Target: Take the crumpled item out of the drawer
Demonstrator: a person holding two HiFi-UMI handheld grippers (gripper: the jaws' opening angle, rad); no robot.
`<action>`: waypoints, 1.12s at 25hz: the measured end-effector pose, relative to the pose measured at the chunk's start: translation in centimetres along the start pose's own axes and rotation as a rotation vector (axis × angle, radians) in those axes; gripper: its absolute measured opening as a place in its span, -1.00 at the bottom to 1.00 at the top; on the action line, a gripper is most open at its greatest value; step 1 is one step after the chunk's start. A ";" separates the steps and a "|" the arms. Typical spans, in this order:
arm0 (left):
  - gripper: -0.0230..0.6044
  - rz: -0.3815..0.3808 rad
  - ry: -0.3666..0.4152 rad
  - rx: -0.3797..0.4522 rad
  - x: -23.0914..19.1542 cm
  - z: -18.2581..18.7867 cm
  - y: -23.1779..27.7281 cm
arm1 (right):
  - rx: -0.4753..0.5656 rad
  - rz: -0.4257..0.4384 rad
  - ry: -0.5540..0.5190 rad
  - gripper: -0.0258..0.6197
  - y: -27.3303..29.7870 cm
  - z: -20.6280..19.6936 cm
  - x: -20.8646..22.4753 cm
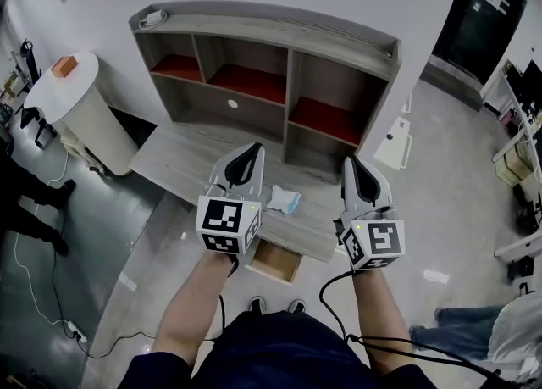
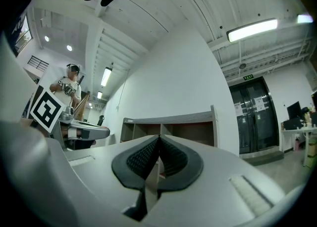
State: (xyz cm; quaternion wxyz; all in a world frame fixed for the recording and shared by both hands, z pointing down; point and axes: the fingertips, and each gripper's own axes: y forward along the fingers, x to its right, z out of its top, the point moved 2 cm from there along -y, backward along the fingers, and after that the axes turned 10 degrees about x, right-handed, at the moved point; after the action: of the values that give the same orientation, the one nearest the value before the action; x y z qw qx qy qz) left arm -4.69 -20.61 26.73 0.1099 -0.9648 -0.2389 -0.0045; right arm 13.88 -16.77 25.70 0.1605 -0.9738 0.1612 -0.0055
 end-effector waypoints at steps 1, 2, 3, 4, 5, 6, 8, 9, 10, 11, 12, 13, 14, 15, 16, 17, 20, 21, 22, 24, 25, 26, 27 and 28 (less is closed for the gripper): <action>-0.92 0.002 0.001 0.005 -0.1 0.2 -0.1 | -0.001 -0.004 0.000 -0.90 0.0 0.0 0.0; -0.92 0.002 0.002 0.009 -0.3 0.3 -0.1 | -0.003 -0.007 -0.001 -0.90 0.0 0.0 0.0; -0.92 0.001 0.002 0.012 -0.4 0.4 -0.2 | -0.006 -0.008 -0.002 -0.90 0.0 0.0 0.0; -0.92 0.000 -0.001 0.014 -0.5 0.4 -0.2 | -0.008 -0.008 -0.003 -0.90 0.1 0.0 -0.1; -0.92 0.001 -0.008 0.017 -0.7 0.4 -0.2 | -0.011 -0.008 -0.003 -0.90 0.2 -0.1 -0.1; -0.92 0.005 -0.018 0.020 -0.9 0.5 -0.2 | -0.012 -0.008 -0.003 -0.90 0.2 -0.2 -0.1; -0.92 0.023 -0.035 0.023 -1.5 0.5 -0.1 | -0.017 -0.011 -0.001 -0.90 0.3 -0.3 0.0; -0.91 0.032 -0.040 0.023 -1.7 0.4 0.0 | -0.020 -0.013 0.001 -0.90 0.3 -0.4 0.1; -0.91 0.038 -0.045 0.022 -2.0 0.4 0.0 | -0.023 -0.016 0.003 -0.90 0.4 -0.4 0.2; -0.91 0.041 -0.051 0.021 -2.1 0.3 0.1 | -0.025 -0.018 0.005 -0.90 0.4 -0.5 0.3; -0.91 0.043 -0.055 0.020 -2.3 0.3 0.1 | -0.026 -0.019 0.005 -0.90 0.4 -0.5 0.3; -0.91 0.044 -0.059 0.020 -2.4 0.2 0.1 | -0.027 -0.019 0.004 -0.90 0.5 -0.6 0.3; -0.91 0.045 -0.062 0.018 -2.4 0.1 0.2 | -0.030 -0.017 0.003 -0.90 0.5 -0.8 0.4; -0.91 0.046 -0.066 0.015 -2.5 -0.1 0.2 | -0.034 -0.014 0.003 -0.90 0.5 -0.9 0.3; -0.91 0.047 -0.071 0.009 -2.6 -0.3 0.2 | -0.040 -0.011 0.005 -0.90 0.5 -1.1 0.3; -0.91 0.050 -0.076 0.001 -2.7 -0.6 0.2 | -0.046 -0.009 0.008 -0.90 0.4 -1.4 0.4; -0.92 0.059 -0.081 -0.013 -3.0 -1.0 0.1 | -0.058 -0.013 0.017 -0.90 0.2 -1.8 0.6; -0.91 0.060 -0.080 -0.015 -3.1 -1.1 0.1 | -0.059 -0.016 0.017 -0.90 0.2 -1.8 0.7; -0.91 0.060 -0.080 -0.016 -3.1 -1.1 0.0 | -0.059 -0.017 0.018 -0.90 0.2 -1.8 0.8; -0.91 0.060 -0.079 -0.019 -3.1 -1.1 0.0 | -0.058 -0.018 0.019 -0.90 0.3 -1.7 0.8; -0.91 0.059 -0.080 -0.019 -3.0 -1.2 0.0 | -0.058 -0.017 0.020 -0.90 0.3 -1.7 0.9; -0.91 0.059 -0.081 -0.020 -3.0 -1.2 0.0 | -0.058 -0.016 0.021 -0.90 0.3 -1.7 0.9; -0.91 0.058 -0.081 -0.021 -2.9 -1.3 0.0 | -0.058 -0.016 0.021 -0.90 0.3 -1.7 0.9; -0.91 0.058 -0.081 -0.022 -2.9 -1.3 0.0 | -0.058 -0.016 0.022 -0.90 0.2 -1.7 0.9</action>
State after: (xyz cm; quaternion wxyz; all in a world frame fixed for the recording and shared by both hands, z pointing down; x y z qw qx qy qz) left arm -7.16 -22.19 27.85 0.0895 -0.9718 -0.2151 0.0353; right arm 14.58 -17.80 27.24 0.1304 -0.9791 0.1554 -0.0128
